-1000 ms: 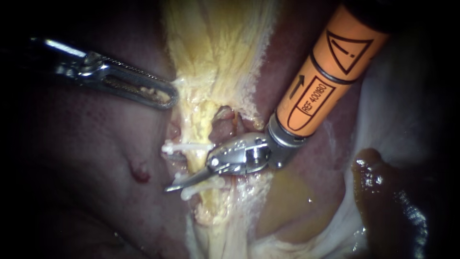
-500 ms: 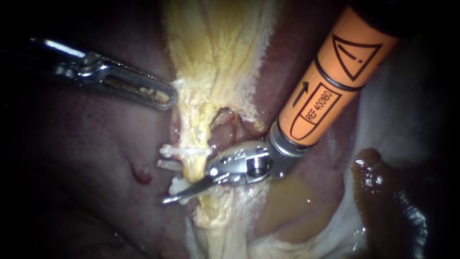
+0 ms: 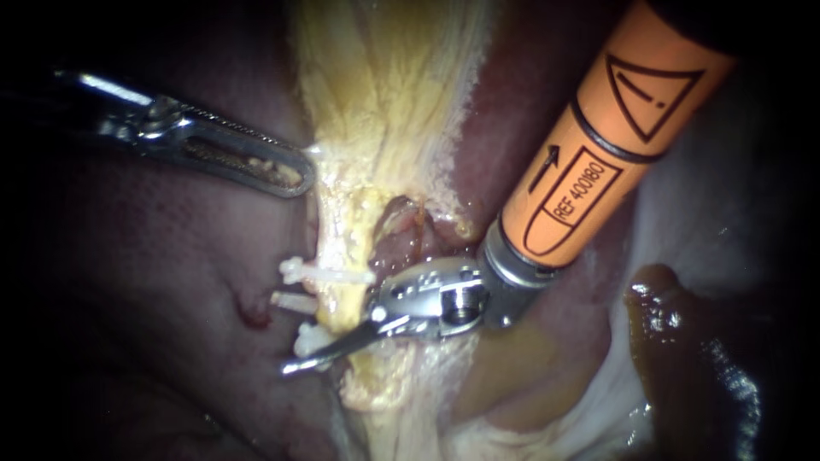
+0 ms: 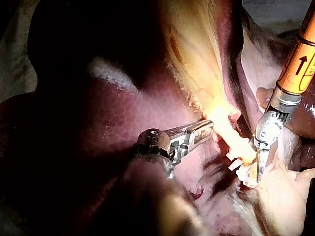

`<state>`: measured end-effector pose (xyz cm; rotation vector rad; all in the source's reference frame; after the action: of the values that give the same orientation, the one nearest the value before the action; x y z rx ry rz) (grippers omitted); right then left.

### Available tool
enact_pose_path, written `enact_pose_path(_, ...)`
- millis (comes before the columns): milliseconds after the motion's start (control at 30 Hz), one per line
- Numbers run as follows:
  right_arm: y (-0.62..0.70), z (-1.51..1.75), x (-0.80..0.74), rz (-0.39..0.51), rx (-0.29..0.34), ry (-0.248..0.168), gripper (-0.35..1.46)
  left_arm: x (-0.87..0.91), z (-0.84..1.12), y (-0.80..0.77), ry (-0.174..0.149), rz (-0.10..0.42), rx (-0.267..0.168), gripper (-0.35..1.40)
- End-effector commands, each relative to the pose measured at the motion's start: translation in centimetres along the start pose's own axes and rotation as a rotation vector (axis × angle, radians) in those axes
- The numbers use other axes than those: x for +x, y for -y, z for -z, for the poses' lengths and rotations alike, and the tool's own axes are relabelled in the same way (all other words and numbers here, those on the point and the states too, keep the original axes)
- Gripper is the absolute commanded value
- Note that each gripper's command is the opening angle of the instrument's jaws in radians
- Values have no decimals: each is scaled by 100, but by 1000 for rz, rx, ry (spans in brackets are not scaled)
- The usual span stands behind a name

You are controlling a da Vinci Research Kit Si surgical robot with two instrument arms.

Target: Go to the cutting position left tube

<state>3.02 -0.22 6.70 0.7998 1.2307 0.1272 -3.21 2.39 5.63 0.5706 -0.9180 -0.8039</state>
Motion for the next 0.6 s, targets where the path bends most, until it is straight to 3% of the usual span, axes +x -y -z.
enact_pose_path(33,0,0,0,0,1,0,145,0,0,0,0,0,0,-35)
enact_pose_path(600,-1,2,-1,1,3,0,145,0,0,0,0,0,0,-35)
